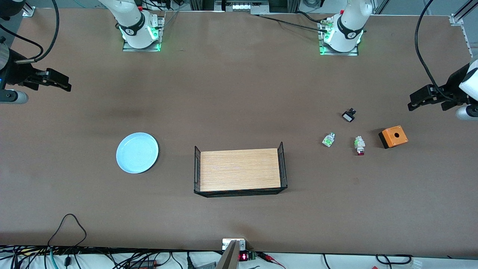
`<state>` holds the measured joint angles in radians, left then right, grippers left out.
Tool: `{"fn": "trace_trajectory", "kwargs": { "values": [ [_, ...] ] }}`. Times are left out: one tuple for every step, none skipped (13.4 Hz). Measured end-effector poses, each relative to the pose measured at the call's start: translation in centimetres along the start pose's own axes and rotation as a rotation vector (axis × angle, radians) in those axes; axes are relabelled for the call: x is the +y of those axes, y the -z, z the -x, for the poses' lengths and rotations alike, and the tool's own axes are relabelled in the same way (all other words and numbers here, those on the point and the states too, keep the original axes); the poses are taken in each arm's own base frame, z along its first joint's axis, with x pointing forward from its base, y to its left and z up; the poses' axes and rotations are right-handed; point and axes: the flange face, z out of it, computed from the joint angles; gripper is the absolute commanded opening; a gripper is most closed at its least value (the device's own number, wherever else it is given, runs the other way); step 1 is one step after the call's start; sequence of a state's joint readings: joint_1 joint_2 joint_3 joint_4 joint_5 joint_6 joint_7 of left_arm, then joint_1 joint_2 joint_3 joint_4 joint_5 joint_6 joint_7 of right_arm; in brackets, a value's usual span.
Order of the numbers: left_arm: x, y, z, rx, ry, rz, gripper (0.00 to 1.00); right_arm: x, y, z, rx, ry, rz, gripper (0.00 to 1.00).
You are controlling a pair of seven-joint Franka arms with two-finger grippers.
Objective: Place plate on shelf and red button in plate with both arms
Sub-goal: 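Move the right gripper over the light-blue plate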
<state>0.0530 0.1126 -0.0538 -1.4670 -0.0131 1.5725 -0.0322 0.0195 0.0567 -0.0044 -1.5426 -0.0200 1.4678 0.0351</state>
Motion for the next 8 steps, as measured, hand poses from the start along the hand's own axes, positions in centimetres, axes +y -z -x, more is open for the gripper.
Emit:
{"fn": "trace_trajectory", "kwargs": {
  "values": [
    [0.00,0.00,0.00,0.000,0.000,0.000,1.00,0.00,-0.03,-0.02,0.000,0.000,0.000,1.00],
    [0.00,0.00,0.00,0.000,0.000,0.000,1.00,-0.01,-0.02,-0.02,0.000,0.000,0.000,1.00],
    [0.00,0.00,0.00,0.000,0.000,0.000,1.00,-0.01,0.01,-0.02,0.000,0.000,0.000,1.00],
    [0.00,0.00,0.00,0.000,0.000,0.000,1.00,-0.01,0.04,-0.03,0.001,0.000,0.000,1.00],
    [0.00,0.00,0.00,0.000,0.000,0.000,1.00,-0.01,0.07,-0.07,0.002,0.000,0.000,1.00],
    [0.00,0.00,0.00,0.000,0.000,0.000,1.00,-0.01,-0.02,-0.18,0.000,0.000,0.000,1.00],
    [0.01,0.00,0.00,0.000,0.000,0.000,1.00,-0.01,-0.34,-0.42,-0.006,0.000,0.000,1.00],
    [0.01,0.00,0.00,0.000,0.000,0.000,1.00,0.00,-0.79,-0.81,-0.009,-0.001,0.000,1.00]
  ]
}}
